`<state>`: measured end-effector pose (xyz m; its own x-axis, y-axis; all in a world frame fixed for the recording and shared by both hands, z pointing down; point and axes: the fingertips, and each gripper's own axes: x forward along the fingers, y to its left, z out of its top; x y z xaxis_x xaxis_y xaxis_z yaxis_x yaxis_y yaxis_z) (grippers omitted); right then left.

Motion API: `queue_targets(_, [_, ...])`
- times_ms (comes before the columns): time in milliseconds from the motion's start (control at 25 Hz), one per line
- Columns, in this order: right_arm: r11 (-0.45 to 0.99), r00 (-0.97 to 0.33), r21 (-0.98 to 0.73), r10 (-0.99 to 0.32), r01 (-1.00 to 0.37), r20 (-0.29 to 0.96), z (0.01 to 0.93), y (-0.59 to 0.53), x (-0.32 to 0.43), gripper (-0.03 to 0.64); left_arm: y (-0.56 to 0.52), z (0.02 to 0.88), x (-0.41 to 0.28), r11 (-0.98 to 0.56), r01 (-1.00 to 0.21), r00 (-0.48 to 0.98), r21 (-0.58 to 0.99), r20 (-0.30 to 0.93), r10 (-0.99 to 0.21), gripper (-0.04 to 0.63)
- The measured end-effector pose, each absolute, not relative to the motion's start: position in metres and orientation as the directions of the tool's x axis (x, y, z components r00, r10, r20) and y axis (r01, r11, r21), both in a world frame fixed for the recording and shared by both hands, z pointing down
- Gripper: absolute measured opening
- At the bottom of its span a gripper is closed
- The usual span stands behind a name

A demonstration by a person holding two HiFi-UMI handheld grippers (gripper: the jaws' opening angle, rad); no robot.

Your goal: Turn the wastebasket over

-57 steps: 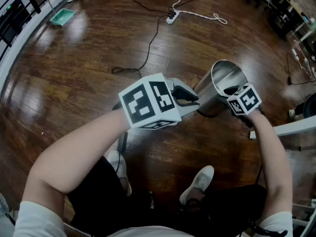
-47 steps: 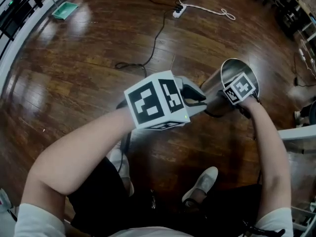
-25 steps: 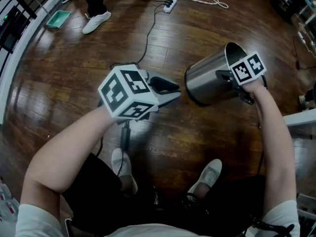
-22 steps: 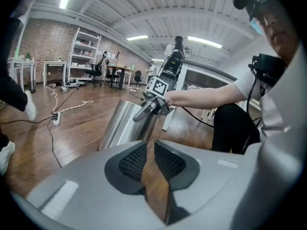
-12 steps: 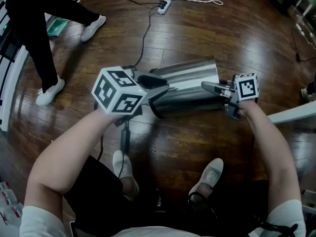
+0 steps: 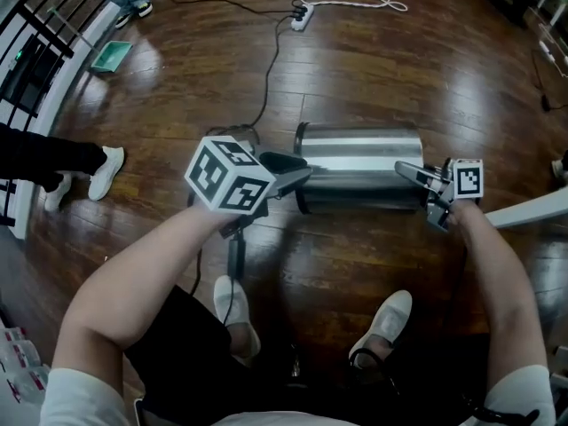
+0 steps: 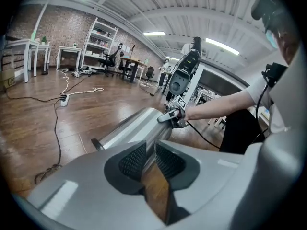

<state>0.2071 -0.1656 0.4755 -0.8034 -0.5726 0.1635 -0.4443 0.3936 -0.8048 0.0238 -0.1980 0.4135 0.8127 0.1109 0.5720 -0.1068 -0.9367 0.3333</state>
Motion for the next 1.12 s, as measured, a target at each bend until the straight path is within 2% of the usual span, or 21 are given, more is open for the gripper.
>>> queue_targets(240, [0.389, -0.788, -0.782, -0.582, -0.487, 0.201, 0.501, -0.170, 0.223, 0.041, -0.217, 0.450, 0.019, -0.911, -0.173, 0.802, 0.376, 0.591, 0.091, 0.061])
queue_targets(560, [0.352, -0.782, -0.816, -0.596, -0.459, 0.183, 0.501, -0.153, 0.231, 0.051, -0.211, 0.471, 0.029, -0.854, -0.261, 0.783, 0.451, 0.616, 0.086, 0.109])
queue_targets(760, [0.335, -0.773, -0.813, -0.601, -0.477, 0.205, 0.513, -0.142, 0.231, 0.081, -0.244, 0.489, 0.032, -0.754, -0.427, 0.793, 0.499, 0.607, -0.047, 0.115])
queue_targets(960, [0.320, -0.755, -0.806, -0.617, -0.497, 0.221, 0.519, -0.141, 0.229, 0.107, -0.242, 0.514, 0.032, -0.750, -0.428, 0.775, 0.504, 0.631, -0.018, 0.133])
queue_targets(1120, [0.296, -0.742, -0.787, -0.608, -0.542, 0.282, 0.526, -0.136, 0.228, 0.135, -0.241, 0.522, 0.039, -0.728, -0.444, 0.784, 0.522, 0.619, -0.034, 0.138])
